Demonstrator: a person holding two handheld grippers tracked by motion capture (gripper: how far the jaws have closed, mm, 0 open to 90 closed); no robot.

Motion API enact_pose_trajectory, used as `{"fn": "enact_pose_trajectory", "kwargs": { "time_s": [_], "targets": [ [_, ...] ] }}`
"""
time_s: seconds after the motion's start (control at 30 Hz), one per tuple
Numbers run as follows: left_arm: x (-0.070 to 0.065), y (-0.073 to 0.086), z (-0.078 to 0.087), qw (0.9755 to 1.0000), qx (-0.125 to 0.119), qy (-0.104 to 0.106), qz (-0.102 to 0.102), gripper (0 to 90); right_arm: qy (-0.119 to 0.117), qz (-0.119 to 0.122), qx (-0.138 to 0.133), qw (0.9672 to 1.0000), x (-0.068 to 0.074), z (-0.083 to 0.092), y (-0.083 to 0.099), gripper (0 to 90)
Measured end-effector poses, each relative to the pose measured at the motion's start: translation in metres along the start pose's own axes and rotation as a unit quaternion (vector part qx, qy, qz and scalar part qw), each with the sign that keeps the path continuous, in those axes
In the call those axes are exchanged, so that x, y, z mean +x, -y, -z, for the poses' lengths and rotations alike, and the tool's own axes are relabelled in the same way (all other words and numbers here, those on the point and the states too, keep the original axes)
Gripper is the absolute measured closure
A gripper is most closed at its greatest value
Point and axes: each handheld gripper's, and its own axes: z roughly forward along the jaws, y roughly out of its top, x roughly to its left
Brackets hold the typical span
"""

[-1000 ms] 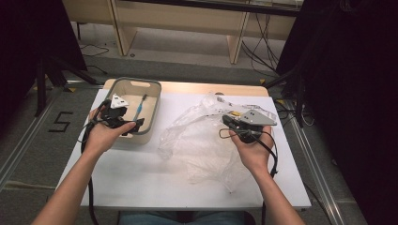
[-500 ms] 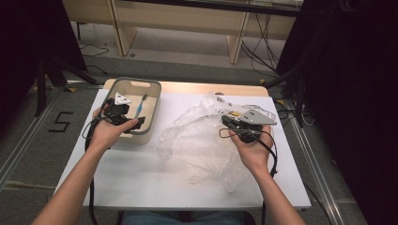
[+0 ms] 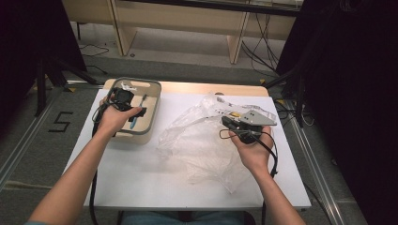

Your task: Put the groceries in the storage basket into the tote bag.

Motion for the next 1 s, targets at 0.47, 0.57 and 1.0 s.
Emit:
{"fn": "enact_pose_trajectory", "kwargs": {
  "time_s": [0.47, 0.57, 1.0],
  "targets": [
    [0.018, -0.014, -0.028, 0.9994, 0.019, -0.021, 0.02, 31.9, 0.002, 0.0, 0.002, 1.0, -0.001, 0.0, 0.002, 90.0],
    [0.019, -0.015, -0.03, 0.9993, 0.02, -0.022, 0.025, 31.7, 0.002, -0.001, 0.002, 1.0, -0.001, 0.0, 0.002, 90.0],
    [0.022, -0.017, -0.041, 0.9988, 0.029, -0.032, 0.024, 31.9, 0.001, 0.0, 0.004, 1.0, -0.001, 0.0, 0.002, 90.0]
  ]
}}
